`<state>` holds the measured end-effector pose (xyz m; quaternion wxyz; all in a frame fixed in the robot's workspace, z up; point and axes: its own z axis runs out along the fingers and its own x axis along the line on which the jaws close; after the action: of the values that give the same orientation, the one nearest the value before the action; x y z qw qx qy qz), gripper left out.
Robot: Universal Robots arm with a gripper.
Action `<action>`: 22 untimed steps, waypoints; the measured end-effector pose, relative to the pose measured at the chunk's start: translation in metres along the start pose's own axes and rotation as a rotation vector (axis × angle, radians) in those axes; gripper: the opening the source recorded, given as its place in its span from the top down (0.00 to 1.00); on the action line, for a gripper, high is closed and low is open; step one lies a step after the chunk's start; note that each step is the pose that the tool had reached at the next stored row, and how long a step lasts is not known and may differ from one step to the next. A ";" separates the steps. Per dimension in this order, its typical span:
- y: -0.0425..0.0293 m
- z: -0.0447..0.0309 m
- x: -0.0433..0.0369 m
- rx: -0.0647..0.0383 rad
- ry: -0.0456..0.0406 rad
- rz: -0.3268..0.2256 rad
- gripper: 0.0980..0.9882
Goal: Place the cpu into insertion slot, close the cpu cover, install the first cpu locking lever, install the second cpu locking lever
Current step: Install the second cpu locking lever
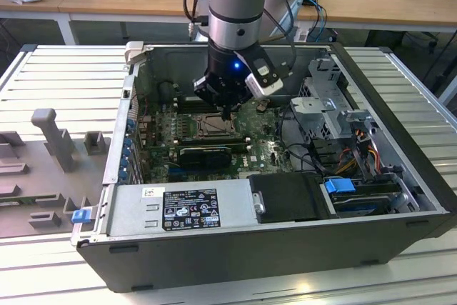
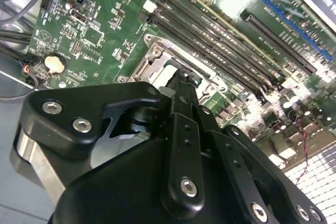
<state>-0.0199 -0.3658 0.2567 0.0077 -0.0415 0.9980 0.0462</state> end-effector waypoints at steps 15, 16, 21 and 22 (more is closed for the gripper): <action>-0.0177 0.0064 0.0037 -0.097 0.0020 -0.007 0.99; -0.0182 0.0064 0.0039 -0.099 0.0017 -0.007 0.99; -0.0210 0.0061 0.0052 -0.099 0.0017 -0.008 0.99; -0.0216 0.0061 0.0055 -0.099 0.0016 -0.008 0.99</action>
<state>-0.0235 -0.3870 0.2485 0.0050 -0.0459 0.9944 0.0955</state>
